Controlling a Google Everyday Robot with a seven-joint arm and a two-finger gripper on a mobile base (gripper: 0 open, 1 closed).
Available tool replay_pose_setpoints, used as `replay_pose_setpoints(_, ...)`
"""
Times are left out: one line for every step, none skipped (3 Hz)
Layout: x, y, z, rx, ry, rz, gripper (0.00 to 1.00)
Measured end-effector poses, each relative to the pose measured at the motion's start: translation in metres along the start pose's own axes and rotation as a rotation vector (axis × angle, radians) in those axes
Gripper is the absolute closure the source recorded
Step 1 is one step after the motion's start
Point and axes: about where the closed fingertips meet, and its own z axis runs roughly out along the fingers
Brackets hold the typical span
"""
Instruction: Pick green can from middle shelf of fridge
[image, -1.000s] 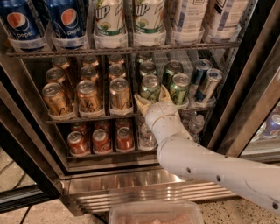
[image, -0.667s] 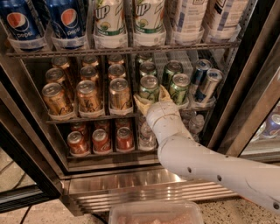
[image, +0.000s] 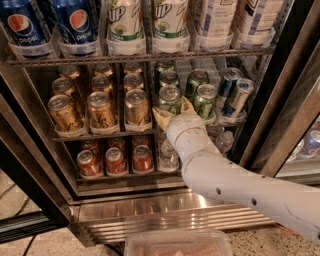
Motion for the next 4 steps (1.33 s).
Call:
replay_pose_setpoints(-0.012, -0.007, -0.002, -0.009, 0.015, 0.051, 1.00)
replay_pose_setpoints(-0.023, -0.013, -0.005, -0.015, 0.024, 0.078, 1.00)
replay_pose_setpoints(-0.027, -0.017, -0.013, -0.028, 0.047, 0.089, 1.00)
replay_pose_setpoints(-0.020, -0.019, -0.036, -0.070, 0.124, 0.072, 1.00)
